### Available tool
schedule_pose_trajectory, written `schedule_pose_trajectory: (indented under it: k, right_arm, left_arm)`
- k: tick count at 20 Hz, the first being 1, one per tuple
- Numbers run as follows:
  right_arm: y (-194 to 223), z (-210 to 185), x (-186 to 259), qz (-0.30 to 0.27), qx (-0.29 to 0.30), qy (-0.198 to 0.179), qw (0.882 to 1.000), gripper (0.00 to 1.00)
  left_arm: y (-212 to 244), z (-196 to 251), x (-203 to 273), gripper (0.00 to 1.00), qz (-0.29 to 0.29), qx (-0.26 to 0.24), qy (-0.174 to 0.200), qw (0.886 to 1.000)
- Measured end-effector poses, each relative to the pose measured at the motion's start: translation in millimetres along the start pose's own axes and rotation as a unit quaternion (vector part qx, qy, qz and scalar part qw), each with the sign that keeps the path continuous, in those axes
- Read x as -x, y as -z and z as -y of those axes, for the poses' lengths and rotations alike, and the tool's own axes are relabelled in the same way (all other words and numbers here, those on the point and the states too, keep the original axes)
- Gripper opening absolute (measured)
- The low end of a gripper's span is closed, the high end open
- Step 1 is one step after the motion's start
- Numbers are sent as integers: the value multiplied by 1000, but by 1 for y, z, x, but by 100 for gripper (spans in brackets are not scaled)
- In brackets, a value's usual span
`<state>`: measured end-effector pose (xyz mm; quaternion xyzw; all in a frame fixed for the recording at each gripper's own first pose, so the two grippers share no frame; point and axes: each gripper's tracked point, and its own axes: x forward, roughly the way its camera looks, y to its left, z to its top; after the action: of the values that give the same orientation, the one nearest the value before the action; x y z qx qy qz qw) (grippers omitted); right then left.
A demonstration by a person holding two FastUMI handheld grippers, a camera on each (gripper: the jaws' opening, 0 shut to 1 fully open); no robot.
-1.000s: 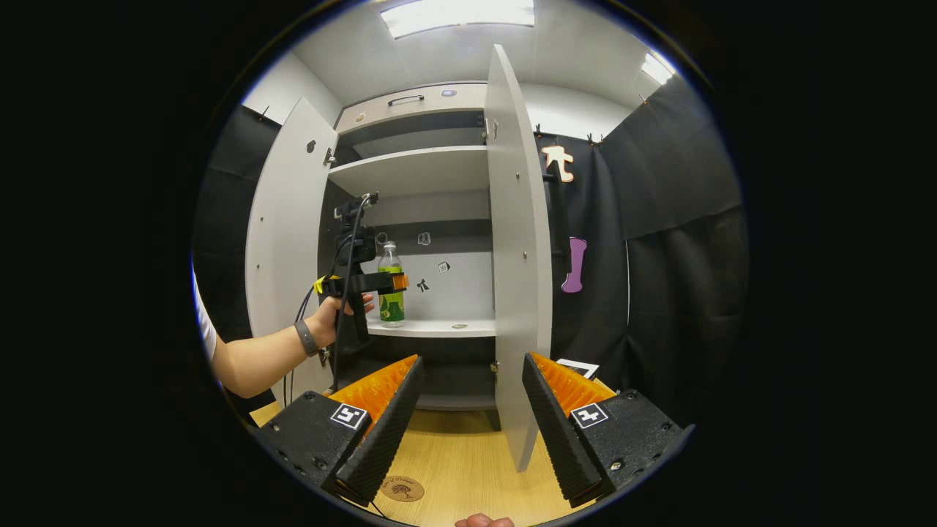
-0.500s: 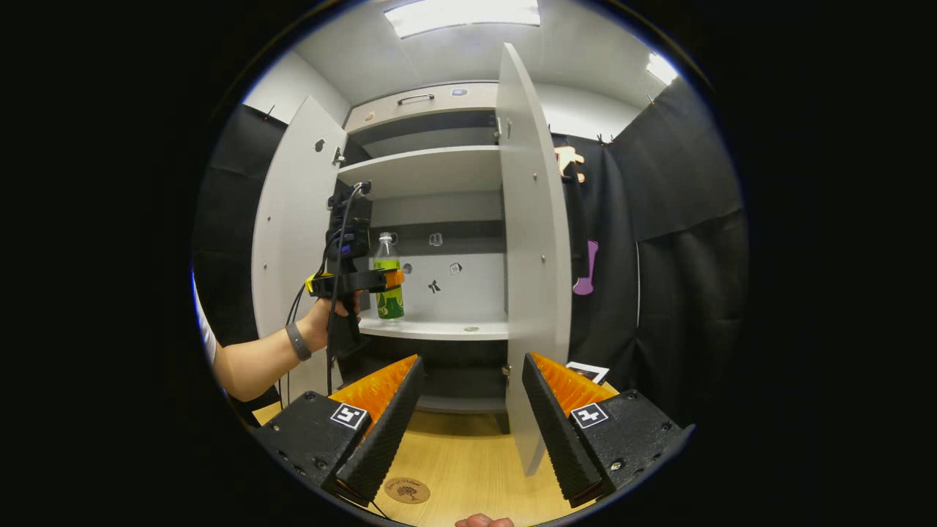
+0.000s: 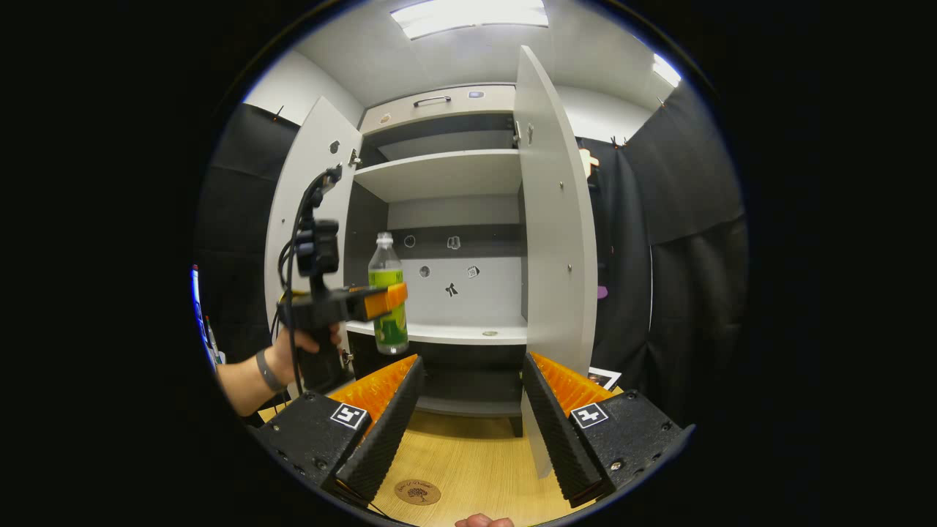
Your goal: Grasp the bottle in the cabinet with the left hand and place it on the coaster, then close the right door with the right hand and the left door with the left hand.
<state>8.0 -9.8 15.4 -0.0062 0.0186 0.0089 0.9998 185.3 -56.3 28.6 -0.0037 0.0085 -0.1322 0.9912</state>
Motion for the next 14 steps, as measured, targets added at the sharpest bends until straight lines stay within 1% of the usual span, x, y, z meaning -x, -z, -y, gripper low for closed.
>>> schedule_pose_trajectory:
  k: [2,6,7,8,10,11,12,14]
  right_arm:
    - [-5,-3,2,0,3,-8,1000,83]
    - [-15,4,4,4,23,3,1000,83]
    - [-17,4,4,4,24,4,1000,83]
    - [-19,3,6,5,22,3,1000,83]
    - [-22,-2,9,5,13,-4,1000,83]
    - [-23,-3,11,5,12,-7,1000,83]
    - [-24,-4,12,5,14,-8,1000,83]
    - [-28,-1,16,6,22,-4,1000,83]
  left_arm:
    - [31,9,19,72,-7,-5,-1,1000]
    - [102,22,50,72,-25,-17,-15,999]
    - [118,25,57,68,-35,-17,-20,999]
    - [134,28,63,72,-45,-15,-25,999]
    - [161,39,77,73,-55,4,-30,998]
    - [171,47,82,77,-55,20,-27,998]
    - [185,53,88,72,-65,30,-28,997]
    - [211,59,99,72,-90,27,-38,995]
